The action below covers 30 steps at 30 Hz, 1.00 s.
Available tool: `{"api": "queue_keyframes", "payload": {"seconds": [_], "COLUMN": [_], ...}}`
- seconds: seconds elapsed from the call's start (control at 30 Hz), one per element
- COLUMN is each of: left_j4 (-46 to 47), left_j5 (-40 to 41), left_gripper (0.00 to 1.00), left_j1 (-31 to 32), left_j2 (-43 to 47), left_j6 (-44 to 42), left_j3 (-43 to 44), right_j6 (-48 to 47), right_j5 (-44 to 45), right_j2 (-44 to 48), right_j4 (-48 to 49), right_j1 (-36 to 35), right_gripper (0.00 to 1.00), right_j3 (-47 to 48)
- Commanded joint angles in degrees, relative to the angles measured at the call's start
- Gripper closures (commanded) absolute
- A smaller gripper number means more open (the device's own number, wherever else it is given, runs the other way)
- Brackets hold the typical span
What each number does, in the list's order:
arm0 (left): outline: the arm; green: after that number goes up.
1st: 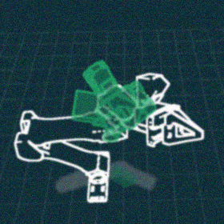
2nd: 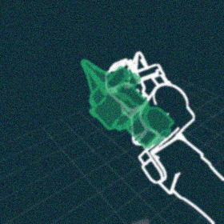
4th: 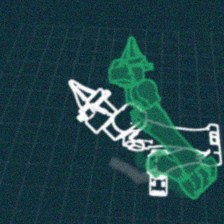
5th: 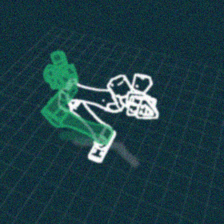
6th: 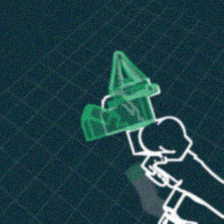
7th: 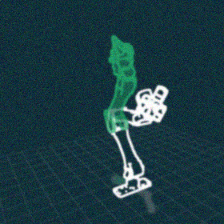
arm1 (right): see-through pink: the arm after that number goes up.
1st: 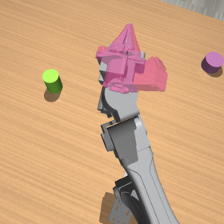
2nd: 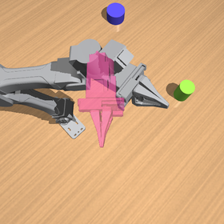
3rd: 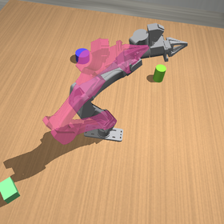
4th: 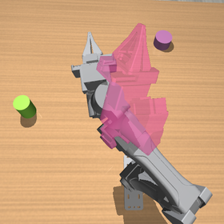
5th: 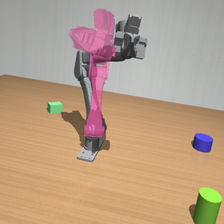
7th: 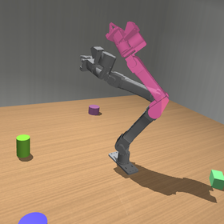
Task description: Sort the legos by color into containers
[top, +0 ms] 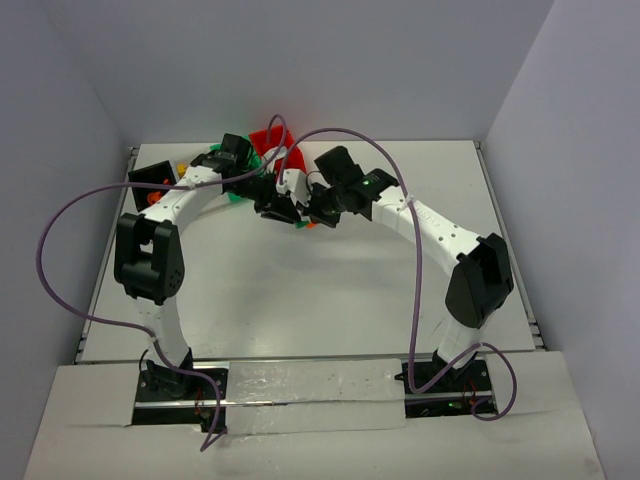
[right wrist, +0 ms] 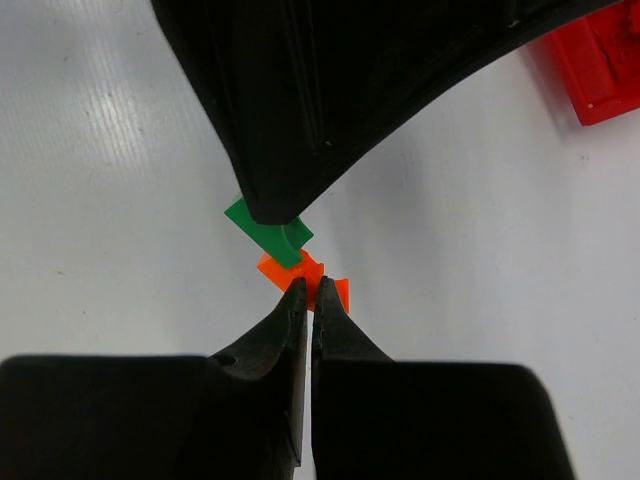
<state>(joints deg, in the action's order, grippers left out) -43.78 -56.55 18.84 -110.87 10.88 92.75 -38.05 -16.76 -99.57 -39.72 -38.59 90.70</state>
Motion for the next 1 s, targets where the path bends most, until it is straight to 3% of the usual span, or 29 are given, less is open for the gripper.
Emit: {"api": "queue_keyframes", "payload": {"seconds": [0.0,0.13,0.3,0.47,0.7,0.8,0.97], "left_j4": [0.10,0.03,-0.91,-3.18,-2.97,-1.79,1.54], "left_j5": [-2.91,-3.90,-4.01,-3.53,-3.04,-3.64,-4.49], "left_gripper": [0.55,0.57,0.50,0.53,0.82,0.99,1.00], "left_j1": [0.49,0.56,0.58,0.67,0.71,0.67,0.58], "left_j2": [-0.74,-0.80,-1.12,-1.89,-2.34,-2.34,-1.77], "left_j6": [-0.84,-0.69,-1.32,-3.13,-2.64,-0.40,2.87], "left_j3": [2.86,2.63,2.72,3.61,4.24,4.96,5.20], "right_j6": [1.15,1.23,1.75,1.58,1.18,0.63,0.13], "right_j5": [0.45,0.83,1.12,1.42,1.03,1.12,1.34], "right_j2": [1.19,0.54,-0.03,-0.32,-0.36,-0.11,0.12], "right_j4": [2.36,2.36,2.54,2.45,2.24,2.19,2.01], "right_j1": [-1.01,-1.31,-1.38,-1.31,-1.49,-1.83,-2.19], "right_gripper": [1.00,1.00,1.00,1.00,1.00,1.00,1.00], "right_j3": [2.22,2.60,3.45,3.92,3.69,2.76,1.55]}}
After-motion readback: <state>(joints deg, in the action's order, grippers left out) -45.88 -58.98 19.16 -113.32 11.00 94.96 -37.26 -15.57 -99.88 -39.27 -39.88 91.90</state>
